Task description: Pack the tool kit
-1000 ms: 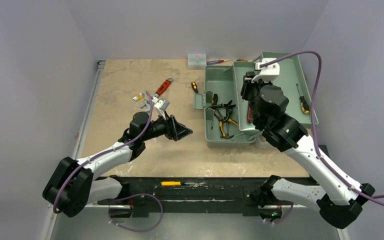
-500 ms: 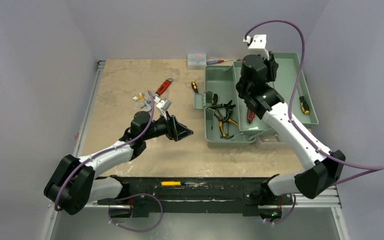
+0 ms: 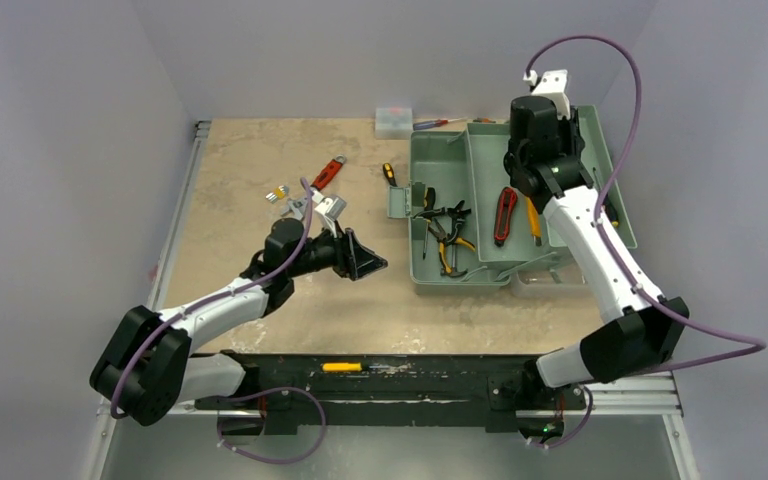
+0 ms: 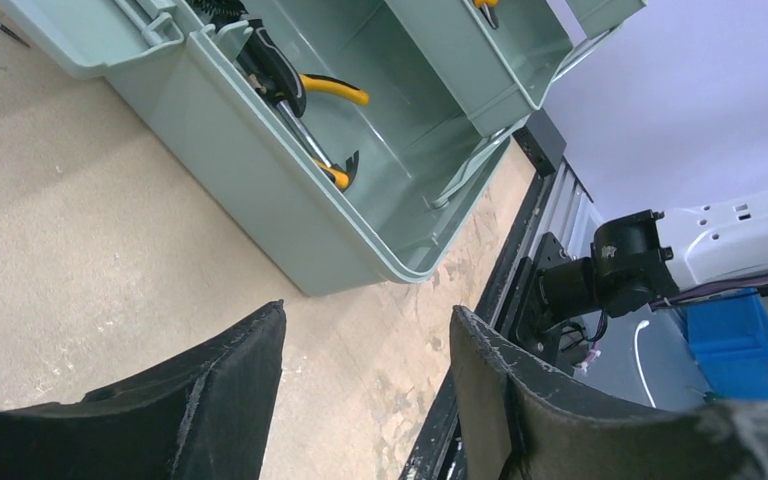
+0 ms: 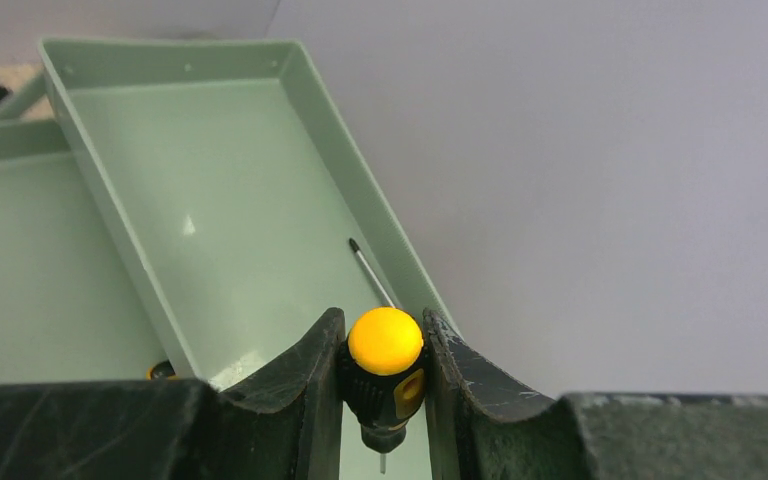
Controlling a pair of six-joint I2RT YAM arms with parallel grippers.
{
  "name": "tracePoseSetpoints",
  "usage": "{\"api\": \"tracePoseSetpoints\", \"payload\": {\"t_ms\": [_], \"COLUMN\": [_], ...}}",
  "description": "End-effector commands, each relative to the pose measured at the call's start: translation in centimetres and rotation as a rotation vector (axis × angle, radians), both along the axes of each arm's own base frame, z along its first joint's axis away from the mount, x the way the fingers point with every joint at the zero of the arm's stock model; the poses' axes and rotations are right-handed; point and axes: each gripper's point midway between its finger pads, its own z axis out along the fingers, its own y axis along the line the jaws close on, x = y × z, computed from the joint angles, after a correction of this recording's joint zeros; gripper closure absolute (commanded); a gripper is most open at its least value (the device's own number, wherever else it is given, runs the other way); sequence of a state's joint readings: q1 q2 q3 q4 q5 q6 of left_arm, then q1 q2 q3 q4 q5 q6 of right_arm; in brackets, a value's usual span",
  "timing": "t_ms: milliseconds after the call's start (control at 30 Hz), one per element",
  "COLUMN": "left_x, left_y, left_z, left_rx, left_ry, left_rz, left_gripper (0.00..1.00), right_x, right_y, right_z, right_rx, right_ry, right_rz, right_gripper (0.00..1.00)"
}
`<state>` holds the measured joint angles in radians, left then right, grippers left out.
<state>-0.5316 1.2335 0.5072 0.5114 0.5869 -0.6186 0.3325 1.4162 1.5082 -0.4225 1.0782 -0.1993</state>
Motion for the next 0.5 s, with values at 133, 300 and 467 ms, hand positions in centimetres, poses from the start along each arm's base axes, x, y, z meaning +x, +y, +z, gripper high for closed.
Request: {"api": "tracePoseSetpoints", "payload": {"t_ms": [133,300,467], "left_x": [0.9,1.0,1.3], "left_y": [-0.3,-0.4,-0.4], "left_z": [1.6,1.4,1.0], "left_rx": [0.009,0.016,0.038], "left_ry": [-0.071,-0.064,-0.043], "left_rz": [0.004,0.007,0.016], "left_gripper": [0.39,0.38,0.36], "right_x": [1.3,1.7,1.2], "right_y": [-1.1,-0.5,0.9], "right_z": [-5.7,-5.0,-2.4], "right_rx": [0.111,0.178,0.267], "right_ry": [0.232,0.253,0.207], "right_rz": [0.016,0.024,0.11], "right_gripper": [0.81,0.39,0.34]}}
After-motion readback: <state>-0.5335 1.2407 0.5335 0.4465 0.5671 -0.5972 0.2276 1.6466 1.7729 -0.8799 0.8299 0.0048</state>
